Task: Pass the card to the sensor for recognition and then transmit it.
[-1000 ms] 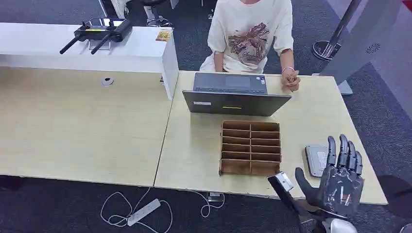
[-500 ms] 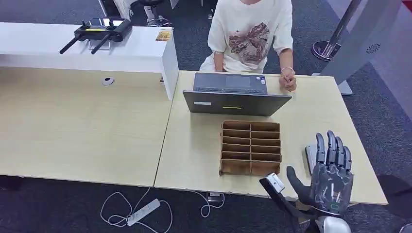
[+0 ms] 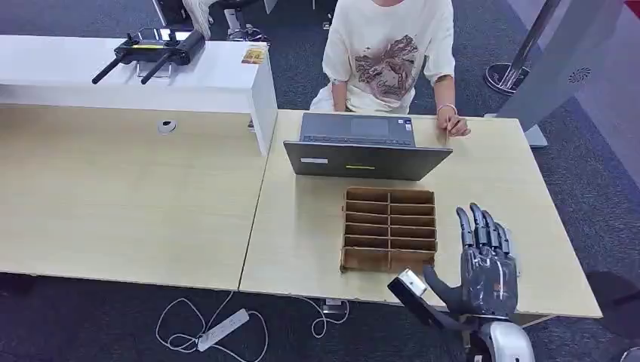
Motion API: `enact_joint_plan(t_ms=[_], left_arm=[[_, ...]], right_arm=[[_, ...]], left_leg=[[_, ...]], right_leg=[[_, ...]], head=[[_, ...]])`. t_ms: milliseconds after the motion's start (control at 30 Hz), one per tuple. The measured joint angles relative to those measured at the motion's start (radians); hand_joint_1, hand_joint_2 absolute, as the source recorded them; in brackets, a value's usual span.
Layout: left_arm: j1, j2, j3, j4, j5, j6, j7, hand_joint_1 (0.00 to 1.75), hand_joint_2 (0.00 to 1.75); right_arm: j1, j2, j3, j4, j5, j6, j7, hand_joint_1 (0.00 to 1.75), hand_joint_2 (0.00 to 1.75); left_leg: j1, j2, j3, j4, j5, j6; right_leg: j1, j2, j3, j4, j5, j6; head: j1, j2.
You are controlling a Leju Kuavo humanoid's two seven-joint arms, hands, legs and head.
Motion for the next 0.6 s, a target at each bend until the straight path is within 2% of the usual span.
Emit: enact_joint_plan(t_ms=[100,167,367,433,600], left_arm=[[-0.001,0.000,0.000,0.000,-0.006,-0.003,0.005,0.00,0.00],[-0.002,0.000,0.000,0.000,-0.006,-0.004,0.005,0.00,0.00],[-0.002,0.000,0.000,0.000,-0.013,-0.005,-0.003,0.00,0.00],[-0.002,-0.001,0.000,0.000,-0.012,0.005,-0.003,0.00,0.00],[0.003,-0.005,0.000,0.000,-0.006,0.024,0.000,0.00,0.00]], right_arm=[[-0.001,-0.024,0.023,0.010,-0.068,0.031,-0.028,0.00,1.75],[-0.002,-0.033,0.036,0.016,-0.140,0.018,-0.063,0.00,1.75],[-0.007,-0.030,0.028,-0.016,-0.491,-0.172,-0.251,0.00,1.75],[-0.001,-0.020,0.014,-0.036,-0.573,-0.229,-0.302,0.00,1.75],[0.018,0.011,-0.021,-0.067,-0.623,-0.312,-0.347,0.00,1.75]], left_leg=[[0.000,0.000,0.000,0.000,0.000,0.000],[0.000,0.000,0.000,0.000,0.000,0.000],[0.000,0.000,0.000,0.000,0.000,0.000],[0.000,0.000,0.000,0.000,0.000,0.000],[0.000,0.000,0.000,0.000,0.000,0.000]], right_leg=[[0.000,0.000,0.000,0.000,0.000,0.000],[0.000,0.000,0.000,0.000,0.000,0.000],[0.000,0.000,0.000,0.000,0.000,0.000],[0.000,0.000,0.000,0.000,0.000,0.000],[0.000,0.000,0.000,0.000,0.000,0.000]], head=[[0.000,0.000],[0.000,0.000],[0.000,0.000],[0.000,0.000],[0.000,0.000]])
